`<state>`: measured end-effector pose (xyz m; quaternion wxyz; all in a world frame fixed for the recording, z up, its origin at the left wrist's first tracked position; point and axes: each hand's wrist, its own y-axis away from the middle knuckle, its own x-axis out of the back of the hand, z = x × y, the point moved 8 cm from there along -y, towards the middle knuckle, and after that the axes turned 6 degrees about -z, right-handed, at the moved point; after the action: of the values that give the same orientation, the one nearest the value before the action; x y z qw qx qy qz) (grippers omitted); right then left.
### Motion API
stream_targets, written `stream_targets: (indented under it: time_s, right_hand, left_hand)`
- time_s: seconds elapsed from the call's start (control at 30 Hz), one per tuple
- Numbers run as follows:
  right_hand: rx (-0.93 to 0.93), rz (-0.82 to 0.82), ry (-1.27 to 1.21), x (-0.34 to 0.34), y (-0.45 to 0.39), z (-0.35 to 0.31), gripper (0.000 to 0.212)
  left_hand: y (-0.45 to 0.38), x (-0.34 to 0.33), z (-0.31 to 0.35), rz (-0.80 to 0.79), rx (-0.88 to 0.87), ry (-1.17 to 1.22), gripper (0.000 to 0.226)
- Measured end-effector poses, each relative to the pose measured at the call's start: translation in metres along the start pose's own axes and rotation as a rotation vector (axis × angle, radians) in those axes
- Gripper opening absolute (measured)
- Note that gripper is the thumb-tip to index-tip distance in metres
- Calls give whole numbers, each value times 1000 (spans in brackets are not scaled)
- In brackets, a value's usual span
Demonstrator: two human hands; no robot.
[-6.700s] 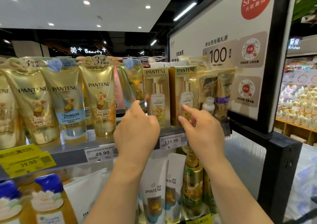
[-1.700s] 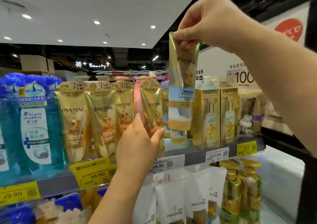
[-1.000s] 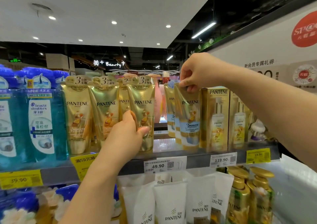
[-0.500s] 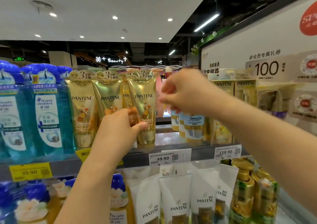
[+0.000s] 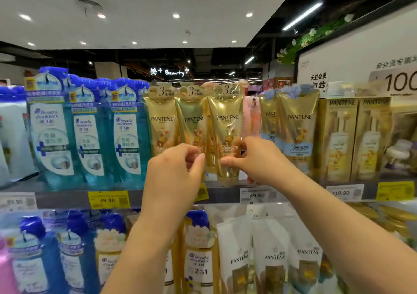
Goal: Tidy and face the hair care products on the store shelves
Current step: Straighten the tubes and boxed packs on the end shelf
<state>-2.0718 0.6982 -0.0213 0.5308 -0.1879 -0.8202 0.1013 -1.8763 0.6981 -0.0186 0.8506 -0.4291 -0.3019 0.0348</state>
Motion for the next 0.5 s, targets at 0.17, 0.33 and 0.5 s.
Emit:
stream_targets:
  time_s: [0.17, 0.33, 0.5]
  right_hand:
    - [-140, 140, 39, -11, 15, 9, 55]
    - [-186, 454, -69, -11, 71, -21, 62]
    - [-69, 283, -347, -63, 104, -79, 32]
  left_hand:
    - [12, 18, -16, -31, 5, 80, 14]
    - [32, 43, -39, -32, 6, 107, 15]
    - [61, 62, -69, -91, 29, 68, 16]
